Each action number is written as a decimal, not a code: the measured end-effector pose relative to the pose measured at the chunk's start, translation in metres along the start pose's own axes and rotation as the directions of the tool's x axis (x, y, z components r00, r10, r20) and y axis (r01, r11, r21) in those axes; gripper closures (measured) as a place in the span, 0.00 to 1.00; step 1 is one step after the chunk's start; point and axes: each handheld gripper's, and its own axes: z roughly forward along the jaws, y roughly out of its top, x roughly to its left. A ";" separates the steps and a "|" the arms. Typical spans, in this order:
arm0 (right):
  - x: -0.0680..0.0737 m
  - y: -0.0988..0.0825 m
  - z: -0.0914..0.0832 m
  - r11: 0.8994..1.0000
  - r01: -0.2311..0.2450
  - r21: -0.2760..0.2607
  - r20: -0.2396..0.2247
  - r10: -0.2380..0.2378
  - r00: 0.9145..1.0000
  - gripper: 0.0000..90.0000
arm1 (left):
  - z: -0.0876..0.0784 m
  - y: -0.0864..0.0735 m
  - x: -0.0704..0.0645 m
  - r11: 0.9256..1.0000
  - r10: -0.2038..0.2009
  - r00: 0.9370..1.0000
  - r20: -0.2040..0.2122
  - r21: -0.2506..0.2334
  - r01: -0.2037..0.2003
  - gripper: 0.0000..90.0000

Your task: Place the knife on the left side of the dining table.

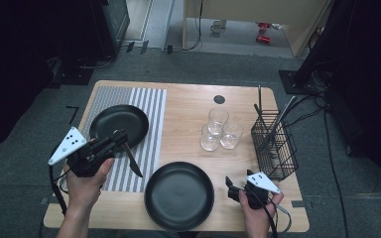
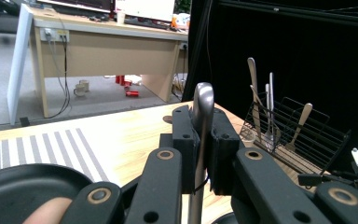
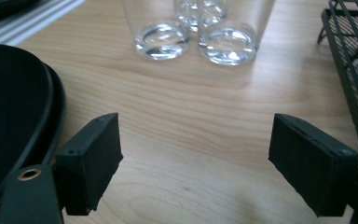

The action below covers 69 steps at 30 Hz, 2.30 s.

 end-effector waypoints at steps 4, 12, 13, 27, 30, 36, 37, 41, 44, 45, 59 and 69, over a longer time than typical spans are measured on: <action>-0.006 -0.006 0.001 1.000 0.002 0.029 0.015 -0.002 1.000 0.19 | 0.000 -0.001 0.002 1.000 0.001 1.000 -0.012 0.001 -0.001 0.94; -0.014 -0.011 0.000 0.996 0.015 0.084 0.039 -0.018 0.999 0.20 | 0.001 -0.003 0.006 1.000 0.003 1.000 -0.022 0.008 -0.003 0.94; -0.014 -0.012 0.000 0.996 0.019 0.091 0.039 -0.022 0.999 0.19 | 0.002 -0.004 0.006 1.000 0.004 1.000 -0.024 0.008 -0.004 0.94; -0.016 -0.012 0.006 0.981 0.011 0.196 0.069 -0.025 0.997 0.16 | 0.007 -0.010 0.010 1.000 -0.006 0.998 -0.060 0.009 0.006 0.94; -0.015 -0.012 0.005 0.980 0.014 0.197 0.066 -0.027 0.997 0.16 | 0.007 -0.012 0.011 1.000 -0.011 0.996 -0.090 -0.014 0.009 0.94; -0.015 -0.012 0.005 0.980 0.013 0.197 0.065 -0.027 0.998 0.16 | 0.009 -0.017 0.014 0.999 -0.013 0.992 -0.124 -0.037 0.008 0.95; -0.015 -0.012 0.005 0.980 0.013 0.197 0.065 -0.026 0.998 0.16 | 0.009 -0.018 0.015 0.999 -0.019 0.992 -0.124 -0.040 0.014 0.95; -0.015 -0.012 0.005 0.980 0.013 0.197 0.065 -0.027 0.998 0.16 | 0.014 -0.023 0.016 0.999 -0.034 0.992 -0.125 -0.044 0.029 0.95; -0.015 -0.012 0.005 0.980 0.014 0.197 0.065 -0.027 0.998 0.16 | 0.017 -0.026 0.016 0.998 -0.042 0.992 -0.120 -0.047 0.036 0.95; -0.015 -0.012 0.005 0.980 0.014 0.196 0.065 -0.027 0.998 0.16 | 0.018 -0.027 0.017 0.998 -0.041 0.992 -0.121 -0.049 0.035 0.94; -0.015 -0.012 0.005 0.980 0.013 0.197 0.065 -0.026 0.998 0.16 | 0.027 -0.040 0.018 0.994 -0.077 0.991 -0.112 -0.086 0.068 0.94; -0.015 -0.012 0.005 0.980 0.013 0.197 0.065 -0.027 0.998 0.16 | 0.028 -0.046 0.027 0.992 -0.110 0.987 -0.113 -0.069 0.103 0.94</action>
